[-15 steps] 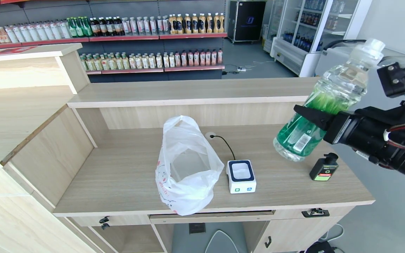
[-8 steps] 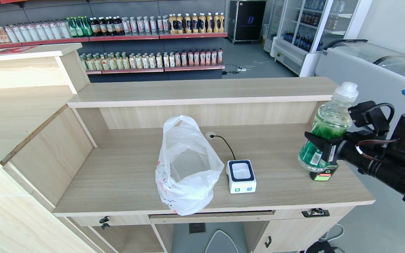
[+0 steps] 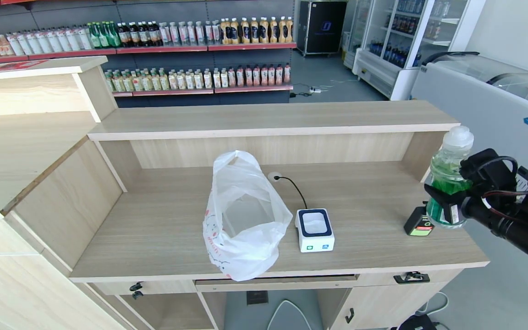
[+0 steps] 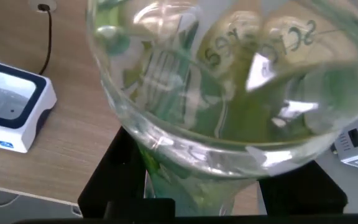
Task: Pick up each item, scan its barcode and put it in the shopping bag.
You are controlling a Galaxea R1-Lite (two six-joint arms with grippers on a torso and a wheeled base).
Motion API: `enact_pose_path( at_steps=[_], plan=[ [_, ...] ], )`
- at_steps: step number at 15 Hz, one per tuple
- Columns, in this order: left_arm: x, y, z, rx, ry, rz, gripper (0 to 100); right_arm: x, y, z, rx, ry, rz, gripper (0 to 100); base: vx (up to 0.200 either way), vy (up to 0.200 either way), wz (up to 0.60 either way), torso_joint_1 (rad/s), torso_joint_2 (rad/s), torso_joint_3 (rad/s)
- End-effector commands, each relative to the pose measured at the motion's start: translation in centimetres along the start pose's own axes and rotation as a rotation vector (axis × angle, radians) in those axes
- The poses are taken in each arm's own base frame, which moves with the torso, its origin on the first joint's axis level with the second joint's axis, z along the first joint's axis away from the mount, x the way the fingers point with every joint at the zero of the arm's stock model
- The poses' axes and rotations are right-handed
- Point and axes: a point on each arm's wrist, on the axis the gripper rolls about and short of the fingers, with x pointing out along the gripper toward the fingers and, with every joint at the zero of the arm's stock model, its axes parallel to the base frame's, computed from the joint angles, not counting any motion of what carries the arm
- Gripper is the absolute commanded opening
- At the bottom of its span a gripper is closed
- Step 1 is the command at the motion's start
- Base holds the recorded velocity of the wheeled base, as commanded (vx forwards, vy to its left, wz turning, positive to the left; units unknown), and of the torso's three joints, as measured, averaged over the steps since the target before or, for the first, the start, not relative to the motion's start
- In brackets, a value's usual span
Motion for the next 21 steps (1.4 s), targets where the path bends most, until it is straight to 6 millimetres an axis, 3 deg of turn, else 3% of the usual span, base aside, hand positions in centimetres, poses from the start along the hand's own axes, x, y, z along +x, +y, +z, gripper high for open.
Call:
enact_pose_path(
  at_steps=[1,4,9,13,17,21],
  plan=[
    [0.0,0.0,0.0,0.0,0.001,0.0,100,0.0,-0.3,-0.3,-0.051,-0.007,-0.02,0,0.0,0.0,0.0,0.0,0.0,0.0],
    [0.0,0.0,0.0,0.0,0.001,0.0,100,0.0,-0.8,-0.5,-0.105,-0.02,-0.045,0,0.0,0.0,0.0,0.0,0.0,0.0],
    [0.0,0.0,0.0,0.0,0.001,0.0,100,0.4,-0.7,-1.0,-0.176,-0.026,-0.046,0,0.0,0.0,0.6,0.0,0.0,0.004],
    [0.0,0.0,0.0,0.0,0.001,0.0,100,1.9,-0.2,-2.4,-0.281,-0.021,0.006,0,0.0,0.0,0.0,0.0,0.0,0.0],
    [0.0,0.0,0.0,0.0,0.001,0.0,100,4.6,1.0,-3.8,-0.451,-0.185,0.2,0,0.0,0.0,0.0,0.0,0.0,0.0],
    [0.0,0.0,0.0,0.0,0.001,0.0,100,7.1,2.5,-4.0,-0.486,-0.28,0.225,0,0.0,0.0,0.0,0.0,0.0,0.0]
  ],
)
